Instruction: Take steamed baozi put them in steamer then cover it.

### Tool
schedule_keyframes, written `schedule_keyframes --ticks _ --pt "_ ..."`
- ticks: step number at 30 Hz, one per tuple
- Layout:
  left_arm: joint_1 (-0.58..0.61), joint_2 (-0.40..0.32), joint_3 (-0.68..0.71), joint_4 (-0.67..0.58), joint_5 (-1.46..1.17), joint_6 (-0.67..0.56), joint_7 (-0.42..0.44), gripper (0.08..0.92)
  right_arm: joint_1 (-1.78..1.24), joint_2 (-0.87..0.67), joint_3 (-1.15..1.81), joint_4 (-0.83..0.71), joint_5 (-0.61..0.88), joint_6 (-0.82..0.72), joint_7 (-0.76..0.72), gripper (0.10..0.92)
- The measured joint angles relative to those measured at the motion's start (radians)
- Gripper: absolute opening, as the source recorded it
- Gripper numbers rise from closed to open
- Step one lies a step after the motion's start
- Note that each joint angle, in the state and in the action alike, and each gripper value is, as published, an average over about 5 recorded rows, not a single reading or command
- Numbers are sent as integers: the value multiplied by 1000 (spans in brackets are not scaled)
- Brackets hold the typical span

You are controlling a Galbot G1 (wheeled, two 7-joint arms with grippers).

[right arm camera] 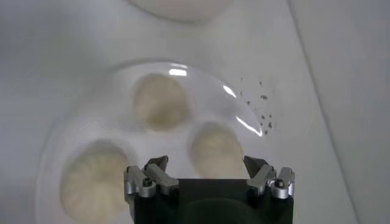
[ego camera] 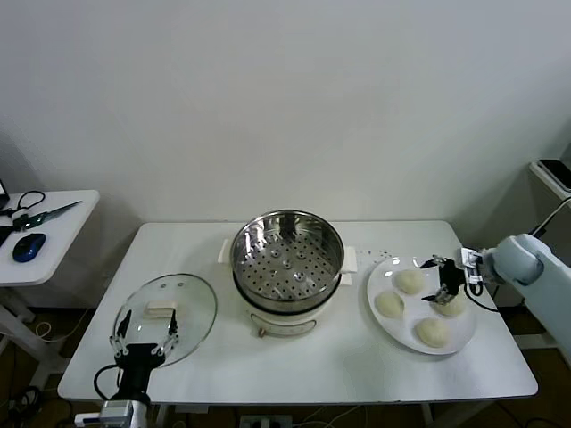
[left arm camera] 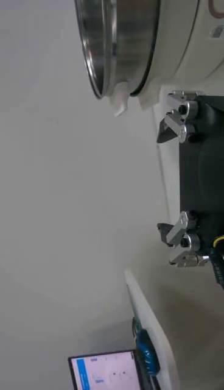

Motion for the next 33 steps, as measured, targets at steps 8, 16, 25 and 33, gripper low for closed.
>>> schedule_keyframes --ticks 8,16,25,33 --pt "-14 7 -11 6 -3 13 -5 823 139 112 -171 -162 -51 28 -36 823" --pt "-19 14 -18 22 -4 17 -8 823 187 209 -244 -278 -84 44 -52 823" --pt "-28 15 -21 37 -3 21 -10 823 198 272 -280 -352 -99 53 -64 823" --pt "-28 14 -21 43 -2 20 -13 823 200 302 -290 -389 -106 60 -74 822"
